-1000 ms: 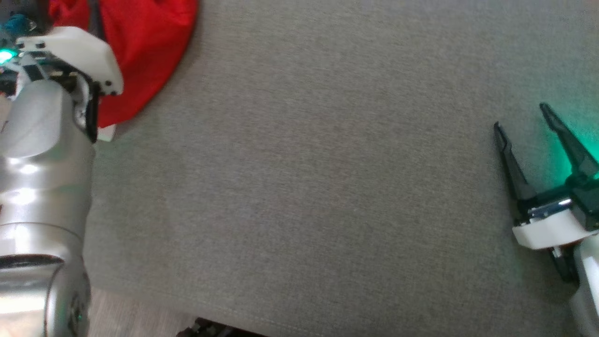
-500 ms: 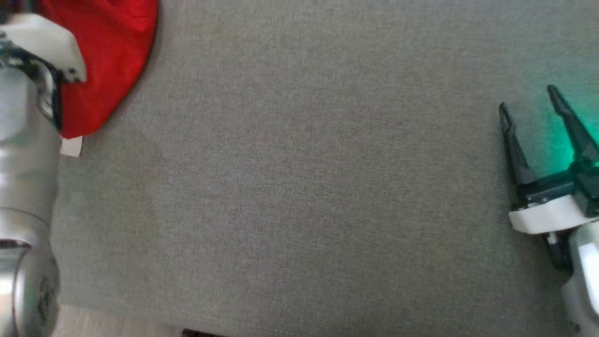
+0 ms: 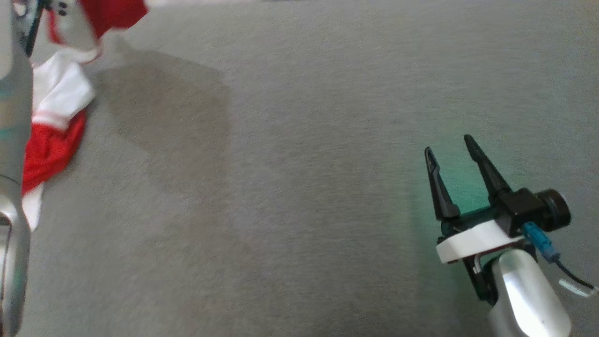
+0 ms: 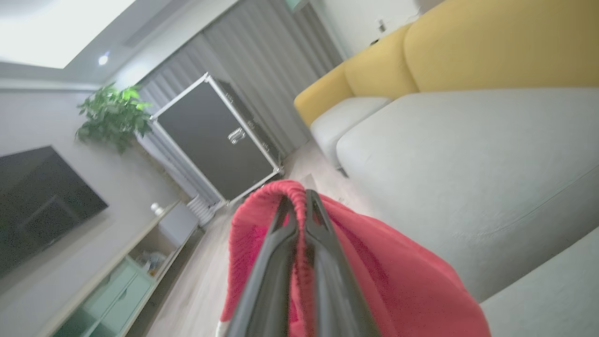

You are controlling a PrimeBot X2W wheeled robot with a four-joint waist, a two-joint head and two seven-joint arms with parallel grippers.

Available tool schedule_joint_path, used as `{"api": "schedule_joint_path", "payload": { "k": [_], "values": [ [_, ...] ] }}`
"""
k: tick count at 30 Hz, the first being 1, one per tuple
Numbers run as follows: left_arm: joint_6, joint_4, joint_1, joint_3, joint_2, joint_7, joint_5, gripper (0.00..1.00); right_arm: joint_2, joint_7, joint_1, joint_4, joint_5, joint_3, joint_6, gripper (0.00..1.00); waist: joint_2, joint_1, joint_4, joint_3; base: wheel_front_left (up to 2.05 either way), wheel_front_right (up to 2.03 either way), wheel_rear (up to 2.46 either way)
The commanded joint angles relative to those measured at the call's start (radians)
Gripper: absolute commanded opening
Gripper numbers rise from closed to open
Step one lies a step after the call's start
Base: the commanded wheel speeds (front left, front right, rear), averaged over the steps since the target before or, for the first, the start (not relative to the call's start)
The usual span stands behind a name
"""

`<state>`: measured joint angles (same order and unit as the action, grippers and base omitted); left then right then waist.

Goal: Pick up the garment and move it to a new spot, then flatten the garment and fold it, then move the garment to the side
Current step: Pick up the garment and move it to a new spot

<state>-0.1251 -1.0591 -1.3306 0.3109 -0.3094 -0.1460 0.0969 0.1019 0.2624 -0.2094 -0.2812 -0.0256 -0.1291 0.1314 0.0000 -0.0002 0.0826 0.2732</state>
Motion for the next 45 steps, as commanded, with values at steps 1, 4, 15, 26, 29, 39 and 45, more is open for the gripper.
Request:
{"api": "schedule_joint_path", "payload": {
  "k": [1, 4, 15, 26, 29, 39, 45],
  "values": [
    [-0.004, 0.055, -0.068, 0.019, -0.034, 0.010, 0.000, 0.00, -0.015, -0.001, 0.014, 0.022, 0.011, -0.016, -0.001, 1.00, 0.0000, 0.0002, -0.168, -0.142, 0.00, 0.00, 0.00],
    [-0.005, 0.097, -0.080, 0.105, -0.008, 0.016, -0.036, 0.00, -0.032, -0.001, 0.025, 0.027, 0.012, -0.008, -0.001, 1.00, 0.0000, 0.0002, -0.243, -0.175, 0.00, 0.00, 0.00],
    [-0.005, 0.315, 0.108, 0.432, 0.046, -0.035, -0.325, 0.00, -0.050, -0.001, 0.053, 0.068, 0.015, 0.039, -0.001, 1.00, 0.0000, 0.0002, -0.329, -0.155, 0.00, 0.00, 0.00],
    [0.021, 0.279, 0.687, 0.604, 0.204, -0.110, -0.427, 0.24, -0.051, -0.001, 0.084, 0.069, 0.021, 0.047, -0.001, 1.00, 0.0000, 0.0002, -0.245, -0.139, 0.00, 0.00, 0.00],
    [0.058, 0.270, 0.772, 0.593, 0.226, -0.114, -0.450, 1.00, -0.051, -0.001, 0.092, 0.066, 0.017, 0.051, -0.001, 1.00, 0.0000, 0.0002, -0.217, -0.157, 0.00, 0.00, 0.00],
    [0.234, 0.576, 1.059, 0.388, 0.159, -0.116, -0.481, 1.00, -0.052, -0.001, 0.176, 0.043, 0.027, 0.062, -0.001, 1.00, 0.0000, 0.0002, -0.121, -0.274, 0.00, 0.00, 0.00],
    [0.352, 0.832, 1.251, 0.173, 0.145, -0.116, -0.467, 1.00, -0.051, -0.001, 0.231, 0.047, 0.042, 0.079, -0.001, 1.00, 0.0000, 0.0002, -0.049, -0.332, 0.00, 0.00, 0.00]
  ]
}}
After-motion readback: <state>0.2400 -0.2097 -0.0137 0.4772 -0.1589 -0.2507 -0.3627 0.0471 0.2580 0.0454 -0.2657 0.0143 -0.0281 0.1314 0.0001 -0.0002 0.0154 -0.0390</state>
